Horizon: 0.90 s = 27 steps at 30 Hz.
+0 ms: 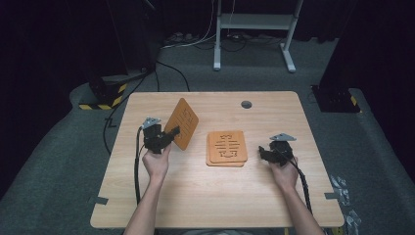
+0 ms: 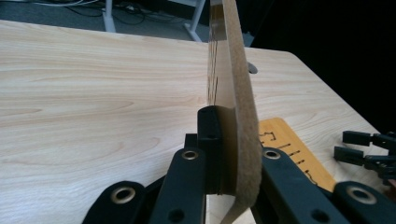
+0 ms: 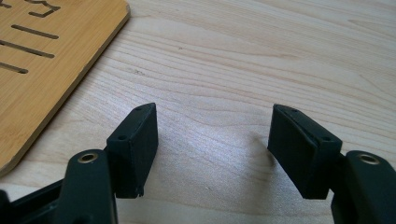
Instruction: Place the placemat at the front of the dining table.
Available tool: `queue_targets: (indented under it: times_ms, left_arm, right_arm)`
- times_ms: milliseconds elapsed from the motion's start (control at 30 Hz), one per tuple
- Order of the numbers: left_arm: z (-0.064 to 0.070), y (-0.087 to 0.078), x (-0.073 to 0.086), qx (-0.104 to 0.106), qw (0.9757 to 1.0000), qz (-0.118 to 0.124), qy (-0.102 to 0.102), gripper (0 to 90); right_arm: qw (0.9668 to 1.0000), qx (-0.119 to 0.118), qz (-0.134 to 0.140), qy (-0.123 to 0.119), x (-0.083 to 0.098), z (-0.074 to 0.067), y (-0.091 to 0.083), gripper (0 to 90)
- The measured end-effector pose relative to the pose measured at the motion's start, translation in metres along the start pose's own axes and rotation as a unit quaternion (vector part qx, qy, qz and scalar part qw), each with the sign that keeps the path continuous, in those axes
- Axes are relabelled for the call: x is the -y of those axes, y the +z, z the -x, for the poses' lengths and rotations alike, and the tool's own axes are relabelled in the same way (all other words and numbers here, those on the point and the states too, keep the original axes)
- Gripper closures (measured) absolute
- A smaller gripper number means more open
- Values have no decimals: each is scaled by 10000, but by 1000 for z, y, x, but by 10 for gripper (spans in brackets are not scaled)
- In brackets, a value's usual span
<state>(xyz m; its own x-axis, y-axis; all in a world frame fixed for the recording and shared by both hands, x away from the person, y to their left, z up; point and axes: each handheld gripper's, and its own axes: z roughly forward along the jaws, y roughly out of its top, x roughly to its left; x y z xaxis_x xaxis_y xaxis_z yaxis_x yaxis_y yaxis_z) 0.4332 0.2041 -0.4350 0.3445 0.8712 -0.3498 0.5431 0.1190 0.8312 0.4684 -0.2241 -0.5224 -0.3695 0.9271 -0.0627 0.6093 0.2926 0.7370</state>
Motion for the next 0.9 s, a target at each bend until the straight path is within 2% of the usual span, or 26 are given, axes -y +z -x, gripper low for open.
queue_targets:
  times_ms: [433, 733, 900]
  left_arm:
    - [-15, -12, 4, -240, 9997, 54, -47, 862]
    - [-33, -23, 8, -479, 9985, 119, -229, 861]
    - [-40, -27, 12, -597, 9977, 71, -325, 861]
  right_arm:
    - [10000, 6, 4, -4, 0, 0, 0, 332]
    - [10000, 15, 9, -16, 0, 0, 0, 332]
    - [10000, 24, 5, -11, 0, -1, 0, 333]
